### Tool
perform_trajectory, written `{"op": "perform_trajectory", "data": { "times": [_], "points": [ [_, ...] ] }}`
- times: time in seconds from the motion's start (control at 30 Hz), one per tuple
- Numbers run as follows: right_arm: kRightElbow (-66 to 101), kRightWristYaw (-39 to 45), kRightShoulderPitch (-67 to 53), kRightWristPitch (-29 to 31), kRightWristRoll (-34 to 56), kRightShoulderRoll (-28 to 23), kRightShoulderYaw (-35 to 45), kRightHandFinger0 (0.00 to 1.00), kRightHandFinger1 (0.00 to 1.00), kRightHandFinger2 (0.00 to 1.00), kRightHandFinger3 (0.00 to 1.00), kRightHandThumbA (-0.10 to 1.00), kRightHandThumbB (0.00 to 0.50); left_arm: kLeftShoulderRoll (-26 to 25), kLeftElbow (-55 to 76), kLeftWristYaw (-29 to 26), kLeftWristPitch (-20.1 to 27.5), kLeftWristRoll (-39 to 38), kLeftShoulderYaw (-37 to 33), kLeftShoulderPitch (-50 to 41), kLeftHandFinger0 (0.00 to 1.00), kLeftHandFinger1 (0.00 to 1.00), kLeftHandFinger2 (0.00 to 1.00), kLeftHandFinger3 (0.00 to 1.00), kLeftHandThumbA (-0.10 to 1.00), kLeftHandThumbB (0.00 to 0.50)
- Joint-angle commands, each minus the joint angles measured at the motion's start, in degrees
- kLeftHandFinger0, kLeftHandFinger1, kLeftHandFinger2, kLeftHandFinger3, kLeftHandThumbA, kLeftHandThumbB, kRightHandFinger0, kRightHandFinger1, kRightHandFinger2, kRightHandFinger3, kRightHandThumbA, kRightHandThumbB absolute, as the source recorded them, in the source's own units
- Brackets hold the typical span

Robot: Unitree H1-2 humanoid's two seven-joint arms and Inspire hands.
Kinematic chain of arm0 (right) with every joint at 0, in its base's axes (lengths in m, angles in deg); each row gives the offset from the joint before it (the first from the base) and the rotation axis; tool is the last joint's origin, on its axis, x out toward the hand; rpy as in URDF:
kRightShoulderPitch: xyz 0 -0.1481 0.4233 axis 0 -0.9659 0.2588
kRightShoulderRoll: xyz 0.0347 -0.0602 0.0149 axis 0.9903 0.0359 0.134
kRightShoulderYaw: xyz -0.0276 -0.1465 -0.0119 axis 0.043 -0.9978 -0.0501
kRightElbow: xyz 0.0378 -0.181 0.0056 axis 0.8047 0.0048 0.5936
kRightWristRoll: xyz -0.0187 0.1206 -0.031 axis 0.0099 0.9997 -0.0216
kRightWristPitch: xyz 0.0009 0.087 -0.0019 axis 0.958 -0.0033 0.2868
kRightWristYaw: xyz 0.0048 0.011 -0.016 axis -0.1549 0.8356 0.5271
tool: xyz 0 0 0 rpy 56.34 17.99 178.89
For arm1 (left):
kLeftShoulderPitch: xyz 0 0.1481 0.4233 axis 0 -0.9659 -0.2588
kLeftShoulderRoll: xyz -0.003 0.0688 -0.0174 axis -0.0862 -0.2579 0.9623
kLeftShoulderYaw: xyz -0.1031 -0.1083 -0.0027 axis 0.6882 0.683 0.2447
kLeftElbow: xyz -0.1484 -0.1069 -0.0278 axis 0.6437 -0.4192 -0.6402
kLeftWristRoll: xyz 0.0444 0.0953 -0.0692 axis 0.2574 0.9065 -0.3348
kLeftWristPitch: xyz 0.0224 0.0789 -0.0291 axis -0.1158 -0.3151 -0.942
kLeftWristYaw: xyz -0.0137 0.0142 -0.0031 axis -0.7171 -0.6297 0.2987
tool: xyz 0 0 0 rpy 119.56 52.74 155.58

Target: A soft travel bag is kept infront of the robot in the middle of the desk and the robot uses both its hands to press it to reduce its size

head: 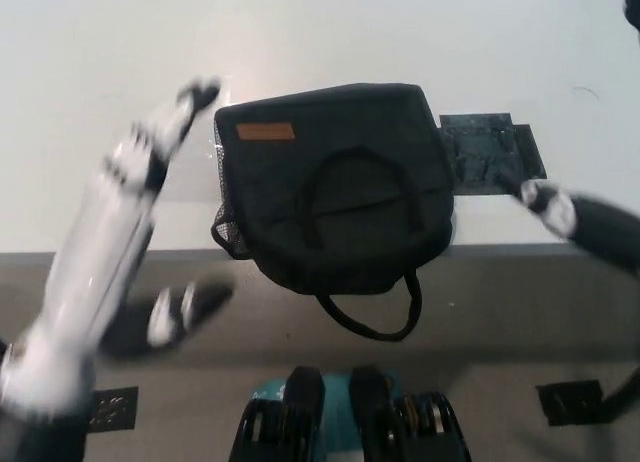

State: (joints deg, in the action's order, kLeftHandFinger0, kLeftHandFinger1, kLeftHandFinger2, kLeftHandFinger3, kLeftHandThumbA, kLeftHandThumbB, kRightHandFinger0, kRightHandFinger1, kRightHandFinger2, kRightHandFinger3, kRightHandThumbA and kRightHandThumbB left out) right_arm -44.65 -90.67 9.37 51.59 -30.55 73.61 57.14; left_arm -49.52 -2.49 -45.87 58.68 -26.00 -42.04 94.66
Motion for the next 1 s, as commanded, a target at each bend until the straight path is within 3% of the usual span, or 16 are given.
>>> {"op": "perform_trajectory", "data": {
  "times": [0.0,0.1,0.17,0.27,0.3,0.33,0.37,0.4,0.53,0.57,0.63,0.67,0.73,0.8,0.9,0.97],
  "points": [
    [10.6,0.8,-8.3,5.0,8.2,-1.2,2.0,1.0,1.0,1.0,1.0,1.0,0.14,0.3,7.4,-3.5,9.0,-11.1,2.7,-11.2,1.0,1.0,1.0,1.0,1.0,0.204],
    [9.8,1.1,-13.1,7.6,8.4,-1.4,2.2,1.0,1.0,1.0,1.0,1.0,0.138,-0.2,6.4,-1.9,9.6,-14.9,3.1,-14.0,1.0,1.0,1.0,1.0,1.0,0.253],
    [7.3,1.1,-19.1,11.6,7.1,-0.9,1.8,1.0,1.0,1.0,1.0,1.0,0.112,1.2,3.5,-2.4,12.9,-15.2,3.1,-20.1,1.0,1.0,1.0,1.0,1.0,0.227],
    [3.4,1.1,-21.7,14.4,7.9,-0.1,1.7,1.0,1.0,1.0,1.0,1.0,0.138,1.6,0.0,-1.4,14.1,-17.1,2.9,-22.4,1.0,1.0,1.0,1.0,1.0,0.223],
    [1.4,0.9,-23.4,17.0,9.1,0.3,1.5,1.0,1.0,1.0,1.0,1.0,0.13,1.5,-0.8,-1.0,13.6,-17.8,3.0,-24.4,1.0,1.0,1.0,1.0,1.0,0.25],
    [-0.4,0.4,-24.3,17.0,9.2,1.2,1.6,1.0,1.0,1.0,1.0,1.0,0.167,1.8,-1.6,-1.1,12.5,-17.0,3.7,-25.6,1.0,1.0,1.0,1.0,1.0,0.294],
    [-1.4,0.2,-25.4,16.4,9.2,1.6,1.8,1.0,1.0,1.0,1.0,1.0,0.186,2.1,-2.5,-1.4,12.6,-16.4,4.1,-26.8,1.0,1.0,1.0,1.0,1.0,0.29],
    [-3.1,0.2,-26.6,16.3,8.9,1.7,2.0,1.0,1.0,1.0,1.0,1.0,0.154,2.7,-3.8,-1.9,13.2,-15.3,4.7,-28.2,1.0,1.0,1.0,1.0,1.0,0.305],
    [-11.1,1.1,-27.5,17.1,12.1,3.3,1.9,1.0,1.0,1.0,1.0,1.0,0.168,4.0,-9.2,-1.5,14.9,-15.1,6.3,-28.3,1.0,1.0,1.0,1.0,1.0,0.29],
    [-15.6,0.7,-27.8,20.4,11.2,4.3,1.8,1.0,1.0,1.0,1.0,1.0,0.118,4.5,-12.6,-1.0,16.4,-15.3,5.8,-27.9,1.0,1.0,1.0,1.0,1.0,0.275],
    [-17.5,0.9,-27.5,21.6,10.9,4.5,2.1,1.0,1.0,1.0,1.0,1.0,0.116,4.8,-14.4,-0.7,17.8,-15.3,5.6,-27.3,1.0,1.0,1.0,1.0,1.0,0.27],
    [-21.3,0.9,-27.3,23.4,11.4,5.4,1.9,1.0,1.0,1.0,1.0,1.0,0.095,5.5,-17.9,-0.9,19.4,-14.1,5.0,-26.8,1.0,1.0,1.0,1.0,1.0,0.236],
    [-23.9,1.0,-27.3,24.1,11.5,6.2,1.7,1.0,1.0,1.0,1.0,1.0,0.094,6.1,-21.0,-1.2,20.9,-12.2,4.8,-26.6,1.0,1.0,1.0,1.0,1.0,0.221],
    [-27.3,1.0,-27.5,26.1,11.3,7.2,1.5,1.0,1.0,1.0,1.0,1.0,0.07,6.7,-24.4,-1.7,21.8,-9.7,4.6,-26.5,1.0,1.0,1.0,1.0,1.0,0.237],
    [-33.0,0.8,-27.4,28.3,10.2,8.2,1.5,1.0,1.0,1.0,1.0,1.0,0.049,7.9,-30.6,-2.5,23.9,-8.4,4.2,-25.4,1.0,1.0,1.0,1.0,1.0,0.209],
    [-37.9,0.6,-26.0,30.5,9.0,8.7,1.7,1.0,1.0,1.0,1.0,1.0,0.064,9.3,-35.1,-3.2,24.0,-8.0,4.0,-24.1,1.0,1.0,1.0,1.0,1.0,0.234]
  ]
}}
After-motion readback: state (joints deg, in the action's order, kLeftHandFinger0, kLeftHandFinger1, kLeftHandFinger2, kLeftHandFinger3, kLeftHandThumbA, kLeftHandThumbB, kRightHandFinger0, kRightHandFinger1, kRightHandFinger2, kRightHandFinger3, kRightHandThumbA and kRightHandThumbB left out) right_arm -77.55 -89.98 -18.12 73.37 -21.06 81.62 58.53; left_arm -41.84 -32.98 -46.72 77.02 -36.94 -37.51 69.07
